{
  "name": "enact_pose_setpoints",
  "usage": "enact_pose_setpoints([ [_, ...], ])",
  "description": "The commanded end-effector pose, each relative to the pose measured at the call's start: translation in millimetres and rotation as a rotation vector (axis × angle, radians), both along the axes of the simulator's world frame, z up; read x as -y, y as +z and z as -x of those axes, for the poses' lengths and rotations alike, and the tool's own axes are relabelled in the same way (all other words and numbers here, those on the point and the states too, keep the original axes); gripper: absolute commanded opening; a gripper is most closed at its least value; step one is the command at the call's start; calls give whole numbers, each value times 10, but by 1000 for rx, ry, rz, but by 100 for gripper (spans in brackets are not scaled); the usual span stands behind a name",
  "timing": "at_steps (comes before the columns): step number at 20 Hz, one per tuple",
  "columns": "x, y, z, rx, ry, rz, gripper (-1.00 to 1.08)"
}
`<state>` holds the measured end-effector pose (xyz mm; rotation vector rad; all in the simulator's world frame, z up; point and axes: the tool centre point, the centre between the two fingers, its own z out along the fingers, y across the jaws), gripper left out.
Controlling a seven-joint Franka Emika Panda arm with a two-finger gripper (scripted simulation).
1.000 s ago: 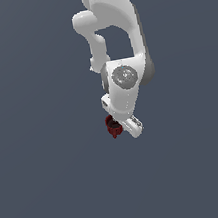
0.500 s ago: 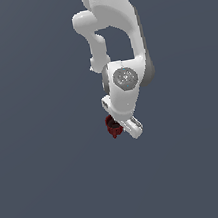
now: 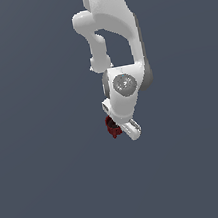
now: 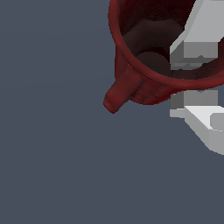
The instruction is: Pick up the object and move it to a goal position.
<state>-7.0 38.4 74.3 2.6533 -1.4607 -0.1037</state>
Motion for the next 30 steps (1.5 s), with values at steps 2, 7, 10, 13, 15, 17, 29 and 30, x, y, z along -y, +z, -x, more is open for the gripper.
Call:
enact_pose_setpoints([
  [2,2,-4,0,0,0,0,-100],
  [7,2,-4,0,0,0,0,-100],
  [10,-15,-1,4,0,0,0,-100],
  [13,-101,15,35,0,0,0,-100],
  [15,-199,32,70,0,0,0,-100],
  [17,-329,56,116,0,0,0,-100],
  [29,-1462,258,486,1,0,0,-100],
  [30,-1529,269,505,1,0,0,-100],
])
